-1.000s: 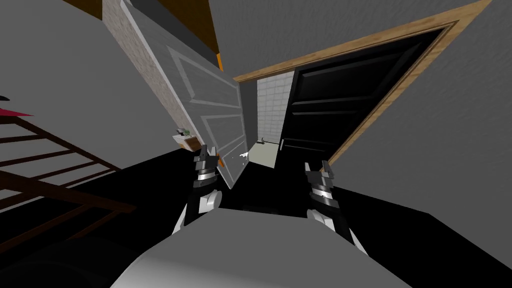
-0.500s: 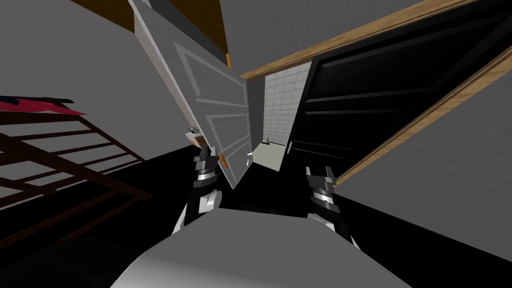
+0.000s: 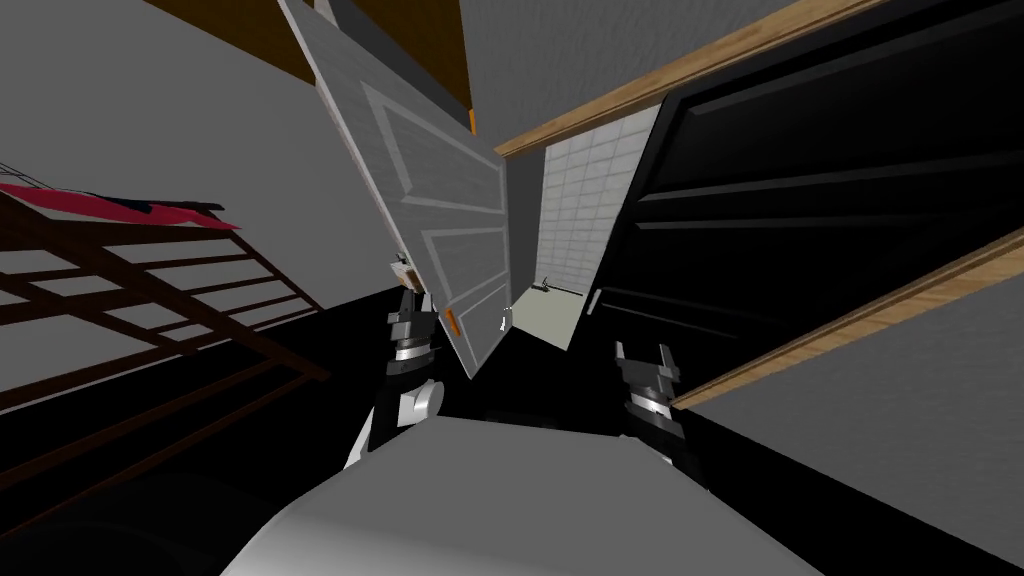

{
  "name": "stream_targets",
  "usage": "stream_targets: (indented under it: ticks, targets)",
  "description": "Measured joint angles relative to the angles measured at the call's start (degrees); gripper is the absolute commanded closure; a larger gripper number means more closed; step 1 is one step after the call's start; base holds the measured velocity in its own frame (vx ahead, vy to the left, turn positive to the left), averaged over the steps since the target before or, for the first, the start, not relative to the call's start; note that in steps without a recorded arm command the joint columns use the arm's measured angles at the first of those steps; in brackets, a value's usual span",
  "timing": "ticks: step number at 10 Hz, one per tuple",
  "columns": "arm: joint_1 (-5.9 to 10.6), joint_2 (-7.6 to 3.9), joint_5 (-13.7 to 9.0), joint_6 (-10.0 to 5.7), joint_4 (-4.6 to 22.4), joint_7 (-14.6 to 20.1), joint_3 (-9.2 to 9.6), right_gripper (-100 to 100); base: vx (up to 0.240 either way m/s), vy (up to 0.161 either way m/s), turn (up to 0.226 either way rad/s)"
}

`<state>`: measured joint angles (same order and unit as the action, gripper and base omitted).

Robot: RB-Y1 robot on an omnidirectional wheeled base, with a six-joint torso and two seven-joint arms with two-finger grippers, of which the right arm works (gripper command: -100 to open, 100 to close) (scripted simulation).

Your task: Pull the door open

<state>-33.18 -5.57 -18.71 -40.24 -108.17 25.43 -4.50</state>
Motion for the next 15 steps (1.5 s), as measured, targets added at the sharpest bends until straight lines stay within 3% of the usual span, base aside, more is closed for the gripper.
stream_targets:
  ticks: [3, 15]
  targets:
    - [-0.38, -0.09, -2.8, -1.09, 2.3, 3.0, -0.36, -100, 0.108, -0.014, 0.185]
    - [-2.41, 0.03, -13.7, -8.48, 14.3, 15.6, -1.08, -100, 0.095, -0.038, 0.178]
